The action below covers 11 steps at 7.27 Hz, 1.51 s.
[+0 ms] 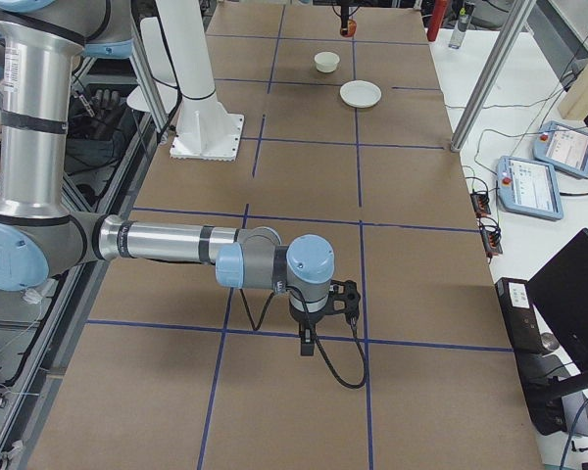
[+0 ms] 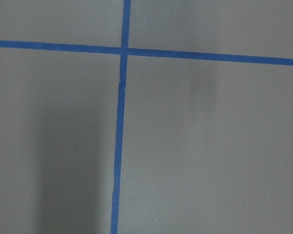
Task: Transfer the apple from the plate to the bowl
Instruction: 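Lift the apple off the plate with the left gripper, then carry the apple with the left gripper over the small white bowl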
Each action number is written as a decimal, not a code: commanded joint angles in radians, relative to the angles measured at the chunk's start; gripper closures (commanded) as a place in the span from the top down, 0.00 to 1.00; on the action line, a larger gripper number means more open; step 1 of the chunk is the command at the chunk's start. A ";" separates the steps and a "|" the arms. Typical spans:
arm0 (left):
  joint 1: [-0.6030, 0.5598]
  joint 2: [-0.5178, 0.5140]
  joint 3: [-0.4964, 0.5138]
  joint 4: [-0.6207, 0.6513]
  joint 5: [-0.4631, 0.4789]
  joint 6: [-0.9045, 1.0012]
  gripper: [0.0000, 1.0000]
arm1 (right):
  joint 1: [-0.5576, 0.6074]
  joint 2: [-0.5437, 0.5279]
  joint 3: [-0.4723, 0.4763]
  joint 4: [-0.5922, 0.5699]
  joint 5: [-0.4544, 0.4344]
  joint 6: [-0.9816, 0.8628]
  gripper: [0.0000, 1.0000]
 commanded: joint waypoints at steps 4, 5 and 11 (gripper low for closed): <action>0.194 0.147 0.081 -0.364 0.066 -0.307 0.10 | 0.000 0.000 0.000 0.000 0.000 0.000 1.00; 0.223 0.138 0.095 -0.365 0.092 -0.337 0.10 | 0.000 0.000 0.000 0.000 0.000 0.000 1.00; 0.234 0.105 0.160 -0.394 0.102 -0.352 0.65 | 0.000 0.000 0.000 0.000 0.000 0.000 1.00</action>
